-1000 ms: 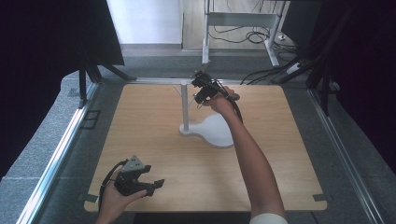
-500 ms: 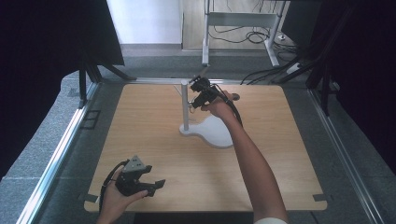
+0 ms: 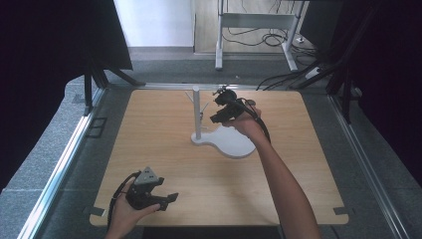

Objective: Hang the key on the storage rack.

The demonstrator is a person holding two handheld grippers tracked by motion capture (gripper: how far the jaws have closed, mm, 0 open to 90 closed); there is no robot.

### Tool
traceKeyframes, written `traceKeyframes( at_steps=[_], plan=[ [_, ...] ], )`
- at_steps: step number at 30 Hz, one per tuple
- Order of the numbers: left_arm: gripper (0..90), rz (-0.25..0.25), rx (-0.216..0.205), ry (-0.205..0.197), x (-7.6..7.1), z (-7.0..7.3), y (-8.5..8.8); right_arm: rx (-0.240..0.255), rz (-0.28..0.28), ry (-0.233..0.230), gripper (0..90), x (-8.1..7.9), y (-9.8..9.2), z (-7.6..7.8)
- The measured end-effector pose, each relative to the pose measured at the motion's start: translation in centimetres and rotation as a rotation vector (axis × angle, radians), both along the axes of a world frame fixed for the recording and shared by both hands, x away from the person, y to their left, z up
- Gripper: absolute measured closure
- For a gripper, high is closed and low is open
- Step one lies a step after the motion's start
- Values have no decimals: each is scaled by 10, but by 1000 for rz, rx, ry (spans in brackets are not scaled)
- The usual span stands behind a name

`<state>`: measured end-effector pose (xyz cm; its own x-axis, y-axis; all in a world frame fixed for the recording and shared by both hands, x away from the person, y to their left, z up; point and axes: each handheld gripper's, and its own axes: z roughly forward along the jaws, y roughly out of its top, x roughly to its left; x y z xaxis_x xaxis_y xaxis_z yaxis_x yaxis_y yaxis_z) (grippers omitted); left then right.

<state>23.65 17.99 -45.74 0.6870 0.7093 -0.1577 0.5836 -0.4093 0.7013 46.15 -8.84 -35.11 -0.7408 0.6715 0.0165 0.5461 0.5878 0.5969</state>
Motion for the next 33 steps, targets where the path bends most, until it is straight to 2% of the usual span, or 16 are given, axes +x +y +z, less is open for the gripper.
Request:
traceKeyframes(
  at_steps=[10, 15, 23, 26, 27, 32, 33],
  plan=[
    [238, 1, 8, 4, 0, -2, -3, 58, 14, -23, 558, -37, -35, -16],
    [238, 0, 16, 7, 1, -3, -4, 89, 33, -23, 543, -61, -54, -35],
    [238, -4, 32, 13, 1, -6, -9, 130, 29, -27, 534, -96, -78, -66],
    [238, -3, 36, 13, 1, -6, -9, 130, 30, -37, 529, -102, -81, -70],
    [237, -2, 38, 12, 1, -5, -10, 144, 31, -51, 529, -108, -83, -75],
    [237, 6, 43, 10, 1, -5, -8, 176, 40, -42, 530, -120, -84, -88],
    [237, 6, 45, 11, 2, -6, -8, 165, 45, -41, 522, -122, -83, -91]
  ],
)
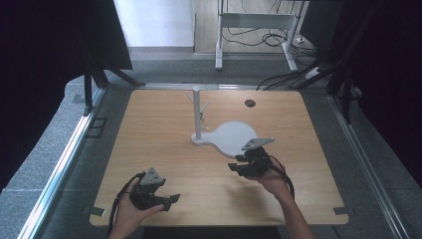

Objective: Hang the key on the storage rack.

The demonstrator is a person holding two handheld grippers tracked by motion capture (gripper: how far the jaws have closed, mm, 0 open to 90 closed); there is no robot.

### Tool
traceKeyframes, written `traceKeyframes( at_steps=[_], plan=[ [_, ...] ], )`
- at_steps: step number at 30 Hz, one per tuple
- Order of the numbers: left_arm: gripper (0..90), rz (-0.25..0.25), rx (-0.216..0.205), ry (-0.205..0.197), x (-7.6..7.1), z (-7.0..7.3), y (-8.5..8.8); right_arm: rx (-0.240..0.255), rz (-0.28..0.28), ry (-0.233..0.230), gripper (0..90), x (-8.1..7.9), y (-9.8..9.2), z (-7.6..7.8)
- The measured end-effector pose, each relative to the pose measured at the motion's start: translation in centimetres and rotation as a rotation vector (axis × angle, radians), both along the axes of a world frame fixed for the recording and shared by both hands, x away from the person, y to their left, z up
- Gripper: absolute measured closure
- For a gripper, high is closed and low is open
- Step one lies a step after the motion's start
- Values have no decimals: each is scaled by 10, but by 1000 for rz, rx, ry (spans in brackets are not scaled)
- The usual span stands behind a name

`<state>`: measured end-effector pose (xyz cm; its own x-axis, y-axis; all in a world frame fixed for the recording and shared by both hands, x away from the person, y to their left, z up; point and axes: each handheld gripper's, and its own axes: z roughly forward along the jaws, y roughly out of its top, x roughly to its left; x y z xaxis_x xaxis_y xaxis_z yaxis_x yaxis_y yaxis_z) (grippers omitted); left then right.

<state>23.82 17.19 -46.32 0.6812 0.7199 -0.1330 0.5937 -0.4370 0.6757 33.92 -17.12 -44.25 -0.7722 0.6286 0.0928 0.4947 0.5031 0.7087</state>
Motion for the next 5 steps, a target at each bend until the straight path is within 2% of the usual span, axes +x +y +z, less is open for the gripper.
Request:
traceKeyframes(
  at_steps=[2, 5],
  plan=[
    [237, 0, 3, 2, 0, -1, -1, -13, 4, -4, 518, -1, 0, 0],
    [237, -7, 6, 2, 0, -1, -3, 7, -20, -18, 510, -4, -4, 1]
  ],
)
